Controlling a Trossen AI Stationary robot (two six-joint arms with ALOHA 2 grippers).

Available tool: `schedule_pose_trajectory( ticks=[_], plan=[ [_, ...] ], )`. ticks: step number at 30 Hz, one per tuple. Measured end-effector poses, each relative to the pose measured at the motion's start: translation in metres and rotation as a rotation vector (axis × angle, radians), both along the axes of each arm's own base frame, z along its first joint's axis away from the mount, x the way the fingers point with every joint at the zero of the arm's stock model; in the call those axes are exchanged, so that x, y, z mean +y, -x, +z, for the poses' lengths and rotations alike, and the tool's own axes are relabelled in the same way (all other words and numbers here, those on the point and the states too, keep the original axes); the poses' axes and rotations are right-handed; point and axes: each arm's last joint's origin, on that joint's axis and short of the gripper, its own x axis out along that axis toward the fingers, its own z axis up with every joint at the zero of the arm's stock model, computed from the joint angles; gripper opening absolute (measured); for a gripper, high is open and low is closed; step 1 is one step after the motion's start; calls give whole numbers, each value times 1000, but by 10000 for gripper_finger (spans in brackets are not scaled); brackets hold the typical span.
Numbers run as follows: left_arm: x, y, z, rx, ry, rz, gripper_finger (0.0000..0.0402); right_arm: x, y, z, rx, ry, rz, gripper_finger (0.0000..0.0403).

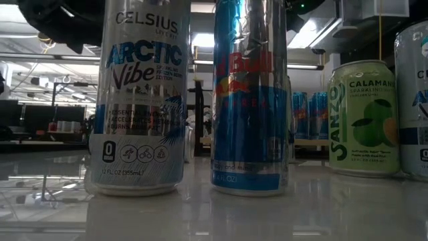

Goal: Place canned beverage on shelf
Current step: Put the blue soda can on the shelf aligned with the other blue soda cans

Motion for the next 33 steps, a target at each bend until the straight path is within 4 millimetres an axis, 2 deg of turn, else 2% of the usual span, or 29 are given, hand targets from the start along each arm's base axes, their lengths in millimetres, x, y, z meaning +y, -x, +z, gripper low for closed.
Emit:
schedule_pose_trajectory(
  ticks=[3, 7, 15, 21, 27, 33],
  plan=[
    [3, -14, -6, 45, 30, -34, 209, 0, 0, 0, -2, 1, -1, 370],
    [12, -33, -4, 47, 39, -73, 209, 0, 0, 0, 7, -5, -5, 395],
    [29, -63, -12, 90, 72, -163, 209, 9, -3, -1, 17, -46, 32, 393],
    [36, -80, -19, 115, 84, -210, 209, 29, -11, -1, -5, -4, 114, 393],
    [36, -88, -16, 104, 46, -245, 209, 47, -19, -2, 21, 48, 122, 392],
    [36, -88, -15, 94, 3, -263, 209, 58, -21, -4, 47, 58, 134, 392]
  ],
)
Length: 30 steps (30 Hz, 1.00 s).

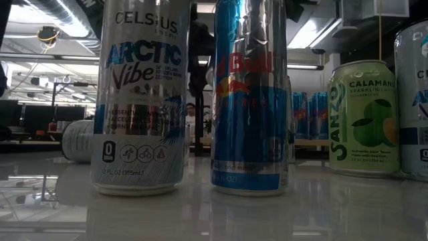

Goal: Place canned beverage on shelf
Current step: Put the blue soda can on the shelf aligned with the other blue soda cans

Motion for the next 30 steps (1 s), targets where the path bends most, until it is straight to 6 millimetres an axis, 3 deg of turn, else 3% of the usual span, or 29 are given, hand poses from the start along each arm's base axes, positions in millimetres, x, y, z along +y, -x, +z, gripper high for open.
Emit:
schedule_pose_trajectory(
  ticks=[12, 30],
  plan=[
    [0, 0, 1, -38, -136, -31, 209, 3, -2, -2, 31, -25, -30, 392],
    [1, -1, 3, -69, -208, 6, 209, 12, -7, -4, 35, -32, -8, 392]
  ],
)
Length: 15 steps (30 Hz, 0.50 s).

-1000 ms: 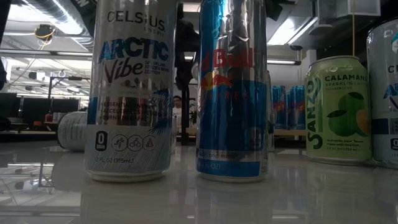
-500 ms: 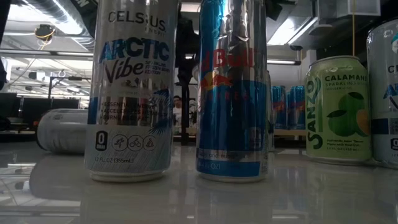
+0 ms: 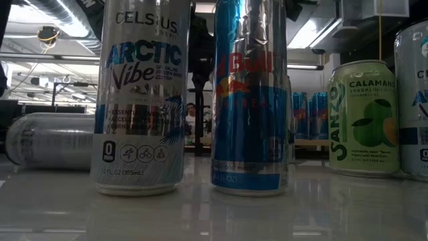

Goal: Place canned beverage on shelf
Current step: Put the blue soda can on the shelf aligned with the other blue soda cans

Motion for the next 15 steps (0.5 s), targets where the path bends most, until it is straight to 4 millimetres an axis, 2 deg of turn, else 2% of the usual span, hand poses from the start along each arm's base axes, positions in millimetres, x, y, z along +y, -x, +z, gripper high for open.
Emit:
schedule_pose_trajectory(
  ticks=[7, 15],
  plan=[
    [0, 0, 0, 0, -2, -2, 209, 4, -1, 0, 2, 6, 5, 376],
    [0, 0, 0, 4, 0, 0, 209, 2, -2, -1, 10, 51, -37, 295]
  ],
)
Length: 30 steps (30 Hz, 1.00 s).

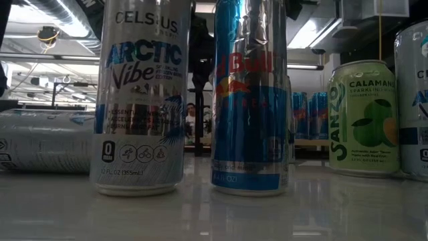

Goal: Place canned beverage on shelf
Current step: Put the blue soda can on the shelf aligned with the other blue soda cans

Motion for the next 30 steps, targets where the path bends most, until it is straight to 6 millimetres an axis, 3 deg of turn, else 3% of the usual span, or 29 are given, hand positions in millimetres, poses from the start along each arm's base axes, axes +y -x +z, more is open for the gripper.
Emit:
schedule_pose_trajectory(
  ticks=[8, 14, 22, 30],
  plan=[
    [0, 0, 0, 2, 1, 16, 252, -1, 1, 0, 8, 6, -12, 233],
    [1, 0, 1, 5, 32, 30, 281, -2, 1, -2, 31, 37, -44, 241],
    [2, 0, -1, 23, 25, 79, 283, -2, 5, 0, 73, 49, -117, 237],
    [4, 0, -2, 41, 19, 116, 283, -2, 14, 19, 113, 116, -186, 238]
  ],
)
